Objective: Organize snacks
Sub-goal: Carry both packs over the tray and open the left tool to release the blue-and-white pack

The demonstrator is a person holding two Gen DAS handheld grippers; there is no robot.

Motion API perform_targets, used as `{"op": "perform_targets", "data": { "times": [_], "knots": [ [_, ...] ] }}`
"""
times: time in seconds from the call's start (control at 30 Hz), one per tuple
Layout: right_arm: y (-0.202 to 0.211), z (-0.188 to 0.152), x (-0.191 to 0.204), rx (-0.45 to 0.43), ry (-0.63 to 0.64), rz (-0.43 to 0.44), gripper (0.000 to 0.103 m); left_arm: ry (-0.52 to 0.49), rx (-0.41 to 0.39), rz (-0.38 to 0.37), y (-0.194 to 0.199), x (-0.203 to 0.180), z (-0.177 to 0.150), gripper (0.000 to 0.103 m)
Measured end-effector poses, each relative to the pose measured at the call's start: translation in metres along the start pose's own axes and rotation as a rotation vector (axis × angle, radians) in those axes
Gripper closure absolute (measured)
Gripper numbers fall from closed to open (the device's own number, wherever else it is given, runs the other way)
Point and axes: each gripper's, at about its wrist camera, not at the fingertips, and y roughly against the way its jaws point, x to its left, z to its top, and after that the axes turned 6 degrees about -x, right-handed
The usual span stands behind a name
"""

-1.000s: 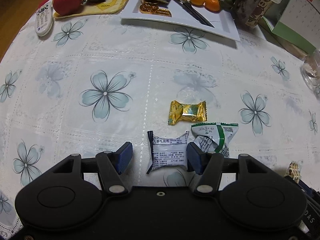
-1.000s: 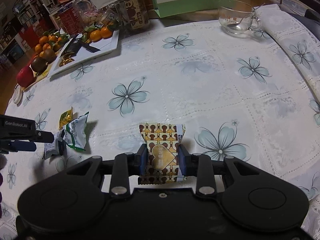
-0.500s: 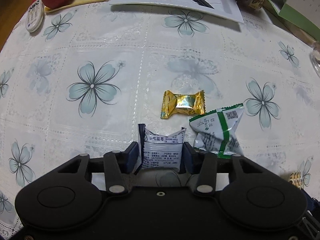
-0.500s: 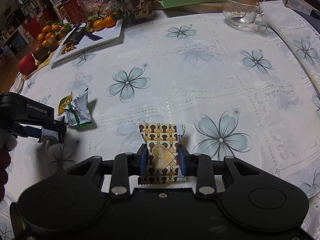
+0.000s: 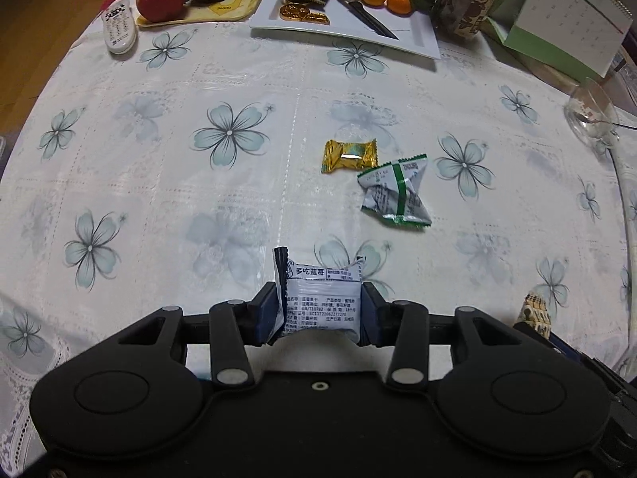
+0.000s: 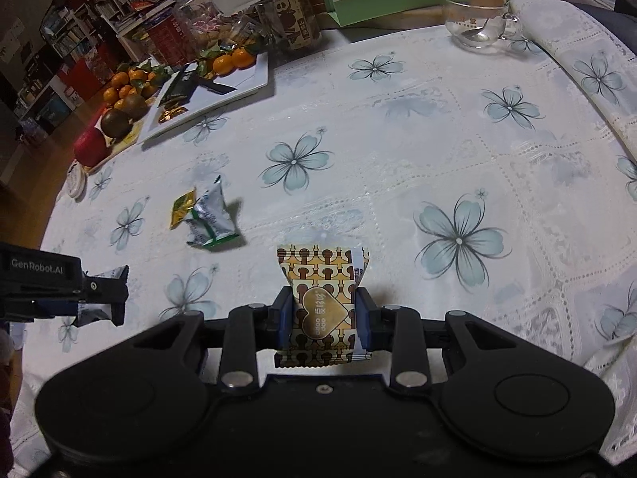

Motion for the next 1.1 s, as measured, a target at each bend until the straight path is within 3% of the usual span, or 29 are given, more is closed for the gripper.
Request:
{"op": "perform_targets", "data": {
  "times": [0.23,0.6,0.83,1.1],
  "knots": [
    [0.057,-0.041,0.01,0.01,0.0,0.038,0.07,-0.024,-0.035,0.005,0.042,0.01,-0.052,0.052],
    [0.104,-0.116,0.011,0.073,-0.032,0.053,0.07,0.021,0.033,0.003,0.051,0.037,-0.133,0.052],
    [0.113,-0.137,0.02,0.091,0.002,0.021,0.07,0.054,0.013,0.018,0.055,0.048,-0.145,0.052],
    [0.119,-0.127,0.025,0.074,0.025,0.025,0.07,0.052,-0.016,0.075,0.054,0.052,-0.147,0.052]
  ]
}}
